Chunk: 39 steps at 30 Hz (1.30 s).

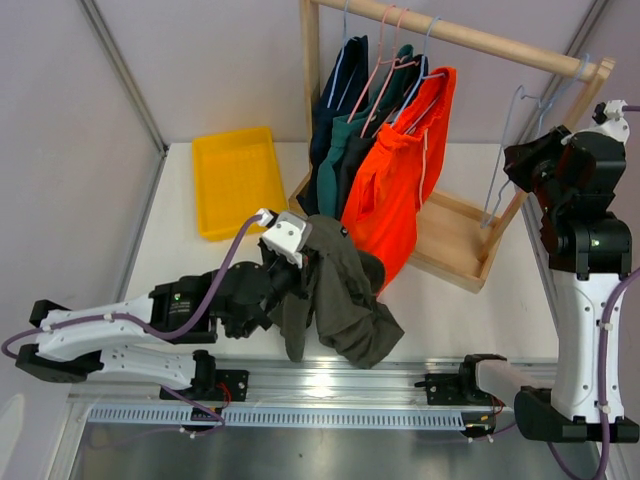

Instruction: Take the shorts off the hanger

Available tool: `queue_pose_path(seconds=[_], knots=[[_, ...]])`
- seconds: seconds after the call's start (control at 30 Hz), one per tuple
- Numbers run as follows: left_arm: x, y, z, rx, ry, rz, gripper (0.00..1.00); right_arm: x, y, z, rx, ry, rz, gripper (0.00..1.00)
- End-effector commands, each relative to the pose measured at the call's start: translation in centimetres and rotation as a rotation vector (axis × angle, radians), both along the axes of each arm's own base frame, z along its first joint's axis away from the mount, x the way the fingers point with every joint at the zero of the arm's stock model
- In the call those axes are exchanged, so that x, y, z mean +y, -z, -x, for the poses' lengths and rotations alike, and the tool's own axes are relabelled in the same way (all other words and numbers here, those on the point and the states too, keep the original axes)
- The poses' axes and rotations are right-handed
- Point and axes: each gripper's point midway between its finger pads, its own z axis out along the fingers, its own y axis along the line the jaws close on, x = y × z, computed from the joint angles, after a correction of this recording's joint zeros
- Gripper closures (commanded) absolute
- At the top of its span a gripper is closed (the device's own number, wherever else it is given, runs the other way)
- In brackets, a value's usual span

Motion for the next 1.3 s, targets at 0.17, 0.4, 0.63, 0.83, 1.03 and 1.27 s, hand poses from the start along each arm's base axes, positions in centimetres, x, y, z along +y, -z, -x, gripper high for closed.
queue_pose_path(seconds=[0.17, 0.4, 0.63, 0.83, 1.03, 1.27], knots=[[7.5, -6.4, -1.1, -0.046, -0.168, 0.097, 1.0, 0.0, -2.9, 2.7, -0.104, -0.012, 0.01, 0.01], [12.6, -9.8, -1.8, -0.11, -0.267, 0.107, 1.0, -0.3, -3.8, 3.8, -0.117, 0.002, 0.027, 0.01], [18.2, -17.5, -2.8, -0.255, -0.377, 0.097, 1.0, -0.8, -6.3, 7.3, -0.175, 0.018, 0.052, 0.01], [17.1, -22.8, -4.5, -0.375, -0.42, 0.014, 1.0, -1.3, -8.0, 11.0, -0.243, 0.043, 0.083, 0.0], [17.4, -25.2, -11.3, -0.426, -0.542, -0.057, 1.0, -0.2, -7.1, 11.0, -0.228, -0.025, 0.093, 0.01], [20.1, -20.5, -23.8, -0.279, -0.637, 0.025, 1.0, 2.3, -4.7, 9.9, -0.202, -0.159, 0.054, 0.0]])
